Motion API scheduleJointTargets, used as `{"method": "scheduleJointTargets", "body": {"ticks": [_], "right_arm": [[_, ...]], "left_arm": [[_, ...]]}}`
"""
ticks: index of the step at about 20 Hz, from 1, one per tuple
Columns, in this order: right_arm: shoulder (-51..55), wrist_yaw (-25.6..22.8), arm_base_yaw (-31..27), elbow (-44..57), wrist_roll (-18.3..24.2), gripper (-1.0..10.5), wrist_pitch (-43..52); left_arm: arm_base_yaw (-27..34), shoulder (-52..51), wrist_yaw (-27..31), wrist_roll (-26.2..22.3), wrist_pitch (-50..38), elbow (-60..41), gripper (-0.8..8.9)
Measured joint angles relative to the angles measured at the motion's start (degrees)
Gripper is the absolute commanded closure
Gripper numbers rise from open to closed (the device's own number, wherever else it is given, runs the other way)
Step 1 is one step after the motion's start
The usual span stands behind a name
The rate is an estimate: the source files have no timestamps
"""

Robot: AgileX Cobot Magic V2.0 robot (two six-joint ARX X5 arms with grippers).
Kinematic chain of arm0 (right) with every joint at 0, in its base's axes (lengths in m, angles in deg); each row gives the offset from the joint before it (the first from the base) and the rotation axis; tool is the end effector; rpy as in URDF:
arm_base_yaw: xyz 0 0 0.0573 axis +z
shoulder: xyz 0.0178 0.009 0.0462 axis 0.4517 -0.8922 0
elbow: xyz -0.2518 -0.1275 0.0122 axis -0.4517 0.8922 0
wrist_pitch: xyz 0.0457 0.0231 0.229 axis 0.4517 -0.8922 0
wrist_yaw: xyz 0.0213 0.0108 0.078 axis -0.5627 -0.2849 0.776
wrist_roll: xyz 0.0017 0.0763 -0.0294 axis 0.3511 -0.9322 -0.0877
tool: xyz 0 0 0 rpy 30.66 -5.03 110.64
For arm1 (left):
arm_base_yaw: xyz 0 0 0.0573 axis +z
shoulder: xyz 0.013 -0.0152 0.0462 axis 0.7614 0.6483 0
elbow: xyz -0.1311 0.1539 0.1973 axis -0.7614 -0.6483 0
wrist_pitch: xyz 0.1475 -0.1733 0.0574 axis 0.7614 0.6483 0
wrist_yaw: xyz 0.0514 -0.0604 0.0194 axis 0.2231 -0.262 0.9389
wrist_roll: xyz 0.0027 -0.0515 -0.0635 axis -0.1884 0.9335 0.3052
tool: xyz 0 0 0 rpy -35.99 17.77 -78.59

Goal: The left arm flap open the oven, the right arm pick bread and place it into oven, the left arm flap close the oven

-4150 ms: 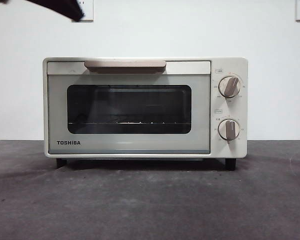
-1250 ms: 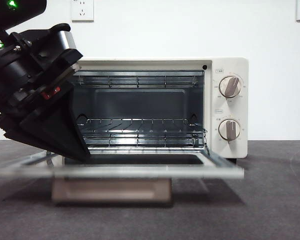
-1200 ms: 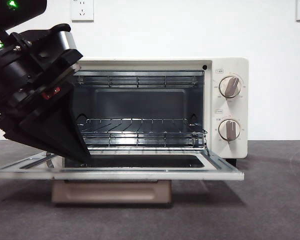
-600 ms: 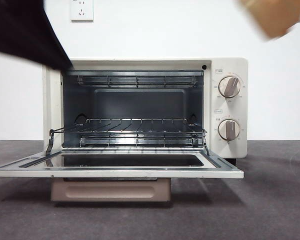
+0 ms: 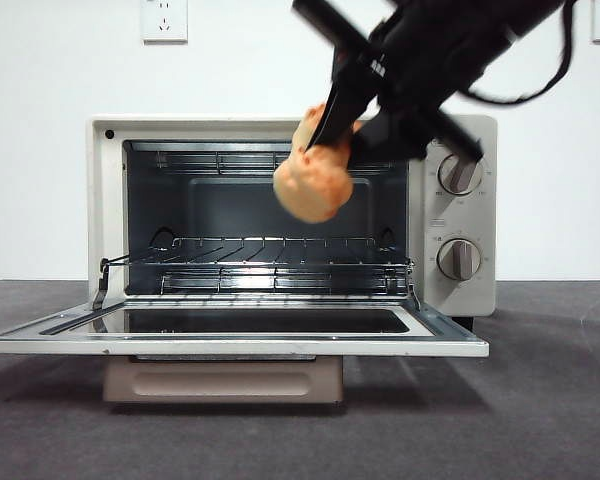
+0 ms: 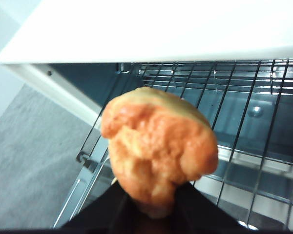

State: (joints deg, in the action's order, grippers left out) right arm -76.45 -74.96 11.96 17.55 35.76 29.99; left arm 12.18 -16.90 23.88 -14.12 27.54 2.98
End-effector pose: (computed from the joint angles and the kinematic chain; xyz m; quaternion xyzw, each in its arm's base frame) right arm 0.2387 0.2028 0.2567 0.2044 0.3089 0.3039 0.8777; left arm 0.0639 -0.0542 0.3016 -0.0278 0.2648 -0.3137 0.9114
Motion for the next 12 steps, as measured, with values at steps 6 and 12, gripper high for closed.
{"method": "scheduleJointTargets", "body": {"ticks": [6, 12], "right_arm": [[-5.8, -4.5, -0.1, 0.0, -4.1, 8.9, 5.8], [-6.7, -9.9, -1.4, 0.0, -5.7, 8.9, 7.6]], "left_arm": [[0.0, -1.0, 4.4, 0.3, 6.7, 5.1, 8.05], [0.0, -1.0, 5.1, -0.3, 11.0, 7.7, 8.05]]}}
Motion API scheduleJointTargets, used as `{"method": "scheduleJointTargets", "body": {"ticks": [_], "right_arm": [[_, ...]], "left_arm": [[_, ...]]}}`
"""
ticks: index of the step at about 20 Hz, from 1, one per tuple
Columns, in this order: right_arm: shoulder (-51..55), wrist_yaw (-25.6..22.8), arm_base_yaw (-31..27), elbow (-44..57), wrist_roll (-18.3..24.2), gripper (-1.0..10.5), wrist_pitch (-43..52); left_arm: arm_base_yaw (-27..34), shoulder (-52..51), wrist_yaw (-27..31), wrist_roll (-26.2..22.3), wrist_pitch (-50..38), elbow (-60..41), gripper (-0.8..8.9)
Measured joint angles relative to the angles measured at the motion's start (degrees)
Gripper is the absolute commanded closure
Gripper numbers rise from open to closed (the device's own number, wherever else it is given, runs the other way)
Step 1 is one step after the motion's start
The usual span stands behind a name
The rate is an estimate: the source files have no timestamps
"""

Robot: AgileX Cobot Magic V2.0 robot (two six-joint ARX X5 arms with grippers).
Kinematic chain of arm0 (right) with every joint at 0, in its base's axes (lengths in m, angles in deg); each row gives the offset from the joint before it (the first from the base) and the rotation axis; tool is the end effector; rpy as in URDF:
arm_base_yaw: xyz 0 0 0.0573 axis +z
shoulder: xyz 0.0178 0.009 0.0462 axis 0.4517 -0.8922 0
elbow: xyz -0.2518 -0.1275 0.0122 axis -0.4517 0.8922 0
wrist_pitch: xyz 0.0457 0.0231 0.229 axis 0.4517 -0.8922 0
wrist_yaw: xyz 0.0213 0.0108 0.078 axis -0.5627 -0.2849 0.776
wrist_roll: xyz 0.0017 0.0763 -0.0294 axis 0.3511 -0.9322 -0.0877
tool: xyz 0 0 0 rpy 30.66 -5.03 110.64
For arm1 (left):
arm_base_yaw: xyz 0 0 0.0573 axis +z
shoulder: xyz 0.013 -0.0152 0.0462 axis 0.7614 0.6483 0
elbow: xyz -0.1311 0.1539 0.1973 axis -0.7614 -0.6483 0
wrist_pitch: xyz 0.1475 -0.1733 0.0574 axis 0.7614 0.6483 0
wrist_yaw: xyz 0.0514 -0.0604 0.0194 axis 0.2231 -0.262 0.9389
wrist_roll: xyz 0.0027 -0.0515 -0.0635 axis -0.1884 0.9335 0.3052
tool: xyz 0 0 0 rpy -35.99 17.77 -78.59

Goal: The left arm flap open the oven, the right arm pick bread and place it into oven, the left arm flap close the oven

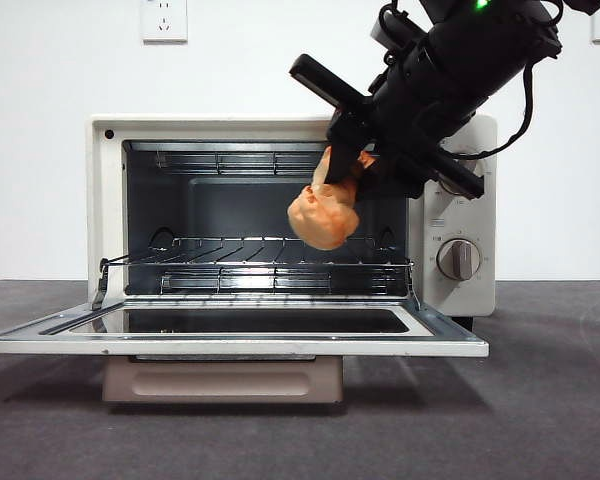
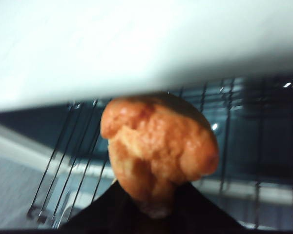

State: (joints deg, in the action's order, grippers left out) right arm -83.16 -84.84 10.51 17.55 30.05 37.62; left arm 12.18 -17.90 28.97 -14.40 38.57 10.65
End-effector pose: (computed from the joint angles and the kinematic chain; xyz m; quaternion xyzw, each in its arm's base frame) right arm 0.2705 0.2024 0.2371 0.2480 0.2817 0.2075 0.9034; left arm 0.0462 -0.0331 0.3201 -0.0098 0.2750 -0.2706 0.9225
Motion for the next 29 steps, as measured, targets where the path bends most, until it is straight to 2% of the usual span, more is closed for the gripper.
{"method": "scheduleJointTargets", "body": {"ticks": [2, 6, 10, 19, 21, 23, 26, 28, 29], "right_arm": [[0.0, -0.2, -0.8, 0.0, -0.1, 8.9, 0.0], [0.0, -0.7, -1.6, 0.0, -0.5, 7.2, 0.1], [0.0, -1.4, -1.5, 0.0, -0.9, 6.1, -0.1], [0.0, -0.8, -1.2, 0.0, -1.0, 6.0, -1.2], [0.6, 0.3, -0.9, 0.0, -1.3, 6.0, -2.2], [3.9, 0.6, -0.2, 0.0, -1.4, 6.1, -6.4], [12.3, 3.1, 1.9, 0.0, -1.2, 6.1, -15.4], [18.0, 4.8, 2.6, 0.0, 0.2, 6.1, -22.5], [21.4, 6.4, 2.7, 0.0, 1.4, 6.1, -26.2]], "left_arm": [[0.0, 0.0, 0.0, -0.1, 0.1, 0.2, 8.05], [0.0, 0.0, 0.0, -0.1, 0.6, 0.2, 8.05], [0.0, 0.0, 0.0, -0.5, 0.7, 0.2, 8.05], [0.0, 0.0, 0.1, -0.5, 1.7, 0.2, 8.05], [0.0, 0.2, 1.5, -0.1, 1.8, 0.2, 8.06], [0.3, 2.6, 3.8, 2.3, 4.0, 0.6, 8.06], [2.3, 11.0, 4.0, 3.6, 5.4, 0.7, 8.06], [5.0, 17.0, 1.1, 3.6, 2.5, 0.7, 8.06], [7.5, 20.5, -2.8, 3.5, -0.1, 0.7, 8.06]]}}
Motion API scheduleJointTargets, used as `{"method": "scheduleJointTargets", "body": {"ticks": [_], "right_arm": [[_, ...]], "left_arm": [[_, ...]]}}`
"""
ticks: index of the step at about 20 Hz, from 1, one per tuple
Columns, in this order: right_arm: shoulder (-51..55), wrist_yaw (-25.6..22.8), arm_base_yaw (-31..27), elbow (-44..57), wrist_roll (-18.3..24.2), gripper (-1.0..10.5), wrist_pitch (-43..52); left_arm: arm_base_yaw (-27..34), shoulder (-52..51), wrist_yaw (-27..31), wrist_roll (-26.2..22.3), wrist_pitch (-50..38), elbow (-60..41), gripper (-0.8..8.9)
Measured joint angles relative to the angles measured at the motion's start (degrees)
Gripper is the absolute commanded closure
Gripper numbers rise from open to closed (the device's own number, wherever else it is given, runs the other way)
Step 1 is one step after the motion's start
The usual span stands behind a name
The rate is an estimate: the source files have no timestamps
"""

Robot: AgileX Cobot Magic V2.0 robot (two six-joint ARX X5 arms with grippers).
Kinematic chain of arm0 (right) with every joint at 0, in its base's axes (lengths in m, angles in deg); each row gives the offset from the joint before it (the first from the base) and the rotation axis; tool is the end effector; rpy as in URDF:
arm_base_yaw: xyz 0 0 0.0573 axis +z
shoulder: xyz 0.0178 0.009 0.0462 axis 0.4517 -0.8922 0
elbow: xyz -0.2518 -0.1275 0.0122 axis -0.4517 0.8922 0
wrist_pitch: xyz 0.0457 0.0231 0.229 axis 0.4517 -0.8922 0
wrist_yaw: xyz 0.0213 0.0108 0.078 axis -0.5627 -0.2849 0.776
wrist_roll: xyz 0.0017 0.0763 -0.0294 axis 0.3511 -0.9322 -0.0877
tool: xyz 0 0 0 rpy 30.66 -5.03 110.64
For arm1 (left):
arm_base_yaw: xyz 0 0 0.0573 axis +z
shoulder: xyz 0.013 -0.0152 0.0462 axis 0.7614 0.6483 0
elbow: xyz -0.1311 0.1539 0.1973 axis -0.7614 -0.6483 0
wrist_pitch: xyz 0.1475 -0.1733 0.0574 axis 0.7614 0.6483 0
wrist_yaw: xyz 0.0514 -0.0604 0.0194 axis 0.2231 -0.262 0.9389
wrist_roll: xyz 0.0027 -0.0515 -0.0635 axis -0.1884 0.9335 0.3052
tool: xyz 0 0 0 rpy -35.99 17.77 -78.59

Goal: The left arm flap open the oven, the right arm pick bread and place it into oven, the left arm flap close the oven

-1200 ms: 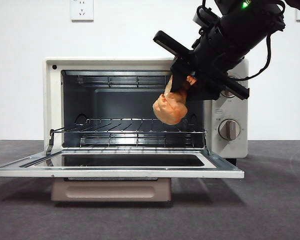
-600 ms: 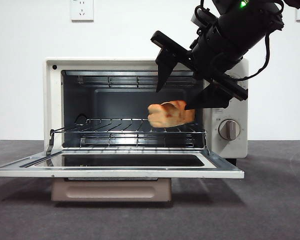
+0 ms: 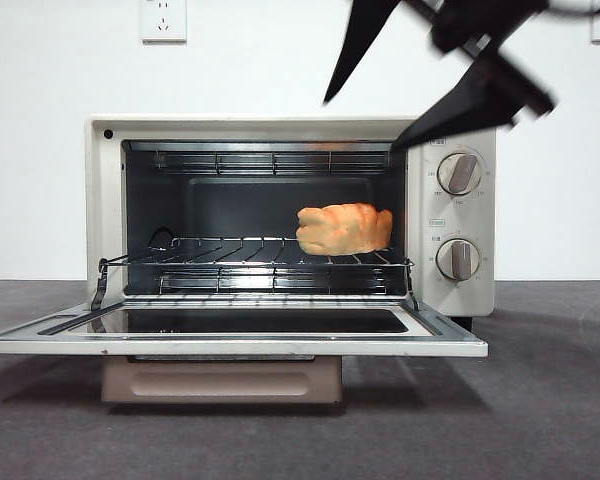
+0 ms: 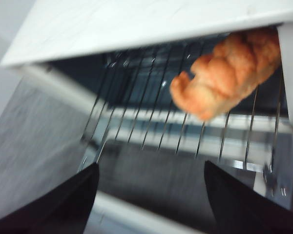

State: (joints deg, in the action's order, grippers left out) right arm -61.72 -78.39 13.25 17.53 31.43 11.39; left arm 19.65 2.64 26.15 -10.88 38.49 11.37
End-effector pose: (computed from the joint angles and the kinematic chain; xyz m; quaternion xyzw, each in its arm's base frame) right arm 0.1887 0.1645 0.2850 0.2197 0.3406 0.2641 0.8752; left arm 0.1125 -0.0667 0.2974 -0.0146 0.4379 -0.1871 0.8792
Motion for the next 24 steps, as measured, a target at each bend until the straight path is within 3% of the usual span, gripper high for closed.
{"method": "scheduleJointTargets", "body": {"ticks": [4, 10, 17, 21, 24], "right_arm": [[13.2, 3.3, -0.2, 0.0, 4.5, 6.1, -12.9], [30.4, 3.3, -0.2, 0.0, 10.1, 6.1, -28.9], [39.4, 2.1, -0.2, -0.3, 12.2, 6.1, -31.2], [39.4, 0.8, -0.2, -0.4, 12.3, 6.1, -31.0], [39.4, 0.0, -0.2, -0.5, 12.3, 6.1, -30.9]], "left_arm": [[12.0, 11.2, -15.9, -1.2, -8.8, 0.0, 8.06], [27.3, 23.1, -24.9, -2.1, -15.3, -1.3, 8.06], [28.9, 31.1, -25.6, -0.3, -23.5, -12.1, 8.06], [28.7, 31.2, -29.8, 2.3, -30.9, -19.1, 8.06], [28.7, 31.2, -32.5, 3.5, -31.6, -22.8, 8.06]]}}
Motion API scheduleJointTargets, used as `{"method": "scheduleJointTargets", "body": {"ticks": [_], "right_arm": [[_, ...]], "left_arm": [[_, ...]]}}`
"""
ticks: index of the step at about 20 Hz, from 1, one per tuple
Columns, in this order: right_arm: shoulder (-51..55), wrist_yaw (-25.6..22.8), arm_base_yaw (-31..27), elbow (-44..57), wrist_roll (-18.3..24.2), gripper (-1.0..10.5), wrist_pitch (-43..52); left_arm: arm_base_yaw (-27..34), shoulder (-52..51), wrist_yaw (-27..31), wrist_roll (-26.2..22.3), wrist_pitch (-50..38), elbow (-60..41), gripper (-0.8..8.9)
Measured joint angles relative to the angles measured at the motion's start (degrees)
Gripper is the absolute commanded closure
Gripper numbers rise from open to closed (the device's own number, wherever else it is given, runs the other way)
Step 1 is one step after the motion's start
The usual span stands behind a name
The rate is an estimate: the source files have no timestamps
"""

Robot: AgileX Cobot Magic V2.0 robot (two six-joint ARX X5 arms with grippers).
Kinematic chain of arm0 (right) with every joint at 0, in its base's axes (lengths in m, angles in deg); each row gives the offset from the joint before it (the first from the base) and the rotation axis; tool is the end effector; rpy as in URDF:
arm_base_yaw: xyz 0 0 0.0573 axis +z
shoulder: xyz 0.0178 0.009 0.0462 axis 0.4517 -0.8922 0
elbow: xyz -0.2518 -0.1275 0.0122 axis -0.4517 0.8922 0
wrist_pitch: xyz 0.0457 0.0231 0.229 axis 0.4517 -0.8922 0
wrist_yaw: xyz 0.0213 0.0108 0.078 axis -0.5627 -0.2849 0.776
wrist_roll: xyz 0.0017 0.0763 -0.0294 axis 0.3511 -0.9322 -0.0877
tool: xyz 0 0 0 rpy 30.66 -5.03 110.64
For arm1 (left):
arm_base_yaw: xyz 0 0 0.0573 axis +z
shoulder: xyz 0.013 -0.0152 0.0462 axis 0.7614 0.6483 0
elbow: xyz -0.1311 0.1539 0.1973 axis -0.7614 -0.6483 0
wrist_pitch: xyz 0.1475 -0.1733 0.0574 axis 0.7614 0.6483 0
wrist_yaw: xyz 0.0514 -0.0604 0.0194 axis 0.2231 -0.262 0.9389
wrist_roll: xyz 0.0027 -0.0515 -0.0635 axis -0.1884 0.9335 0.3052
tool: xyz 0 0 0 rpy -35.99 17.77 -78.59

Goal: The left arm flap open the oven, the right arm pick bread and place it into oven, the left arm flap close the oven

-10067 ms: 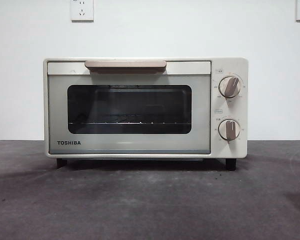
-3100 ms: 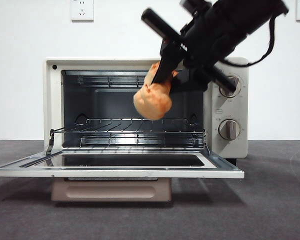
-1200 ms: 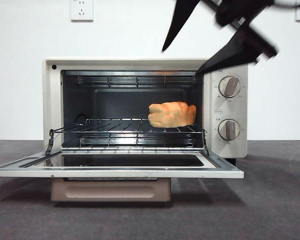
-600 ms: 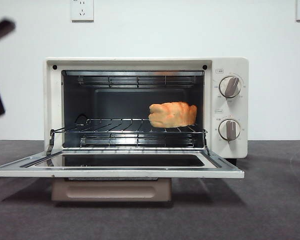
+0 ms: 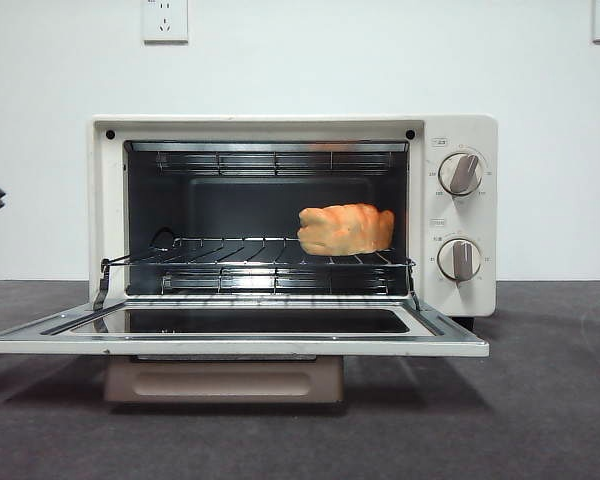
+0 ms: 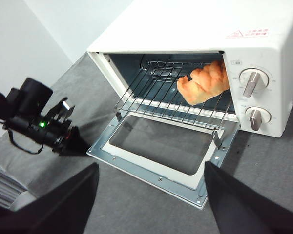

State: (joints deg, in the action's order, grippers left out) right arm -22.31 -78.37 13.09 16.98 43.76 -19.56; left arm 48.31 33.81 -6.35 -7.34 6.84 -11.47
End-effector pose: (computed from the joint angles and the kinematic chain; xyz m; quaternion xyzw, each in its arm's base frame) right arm 0.0552 0.0519 0.3209 0.1516 0.2403 0.3203 0.9037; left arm 0.1997 -0.0423 0.1403 -0.2905 0.5984 -0.1468 0.7321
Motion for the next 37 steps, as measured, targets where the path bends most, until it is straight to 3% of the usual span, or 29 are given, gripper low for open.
{"method": "scheduleJointTargets", "body": {"ticks": [14, 18, 25, 29, 32, 37], "right_arm": [[0.0, -2.1, 0.0, -0.1, 0.0, 6.1, 0.3], [0.0, -2.1, 0.0, -0.1, 0.0, 6.1, 0.4], [0.0, -2.1, 0.0, -0.1, 0.0, 6.1, 0.4], [0.0, -2.0, 0.0, -0.1, 0.0, 6.1, 0.4], [0.0, -1.9, 0.0, -0.1, -0.1, 6.1, 0.4], [0.0, -1.9, 0.0, -0.1, -0.2, 6.1, 0.4]], "left_arm": [[0.0, 0.0, -8.8, 1.3, -1.9, -0.7, 8.06], [0.1, -1.8, -12.9, 3.7, -5.3, -0.8, 8.06], [0.1, -7.4, -14.5, 11.8, -11.0, 4.0, 8.06], [-0.3, -8.0, -14.9, 16.8, -24.1, 8.3, 8.06], [-0.2, -8.1, -14.3, 23.1, -36.3, 8.3, 8.06], [-0.2, -8.1, -16.7, 29.6, -42.2, 8.4, 8.06]]}}
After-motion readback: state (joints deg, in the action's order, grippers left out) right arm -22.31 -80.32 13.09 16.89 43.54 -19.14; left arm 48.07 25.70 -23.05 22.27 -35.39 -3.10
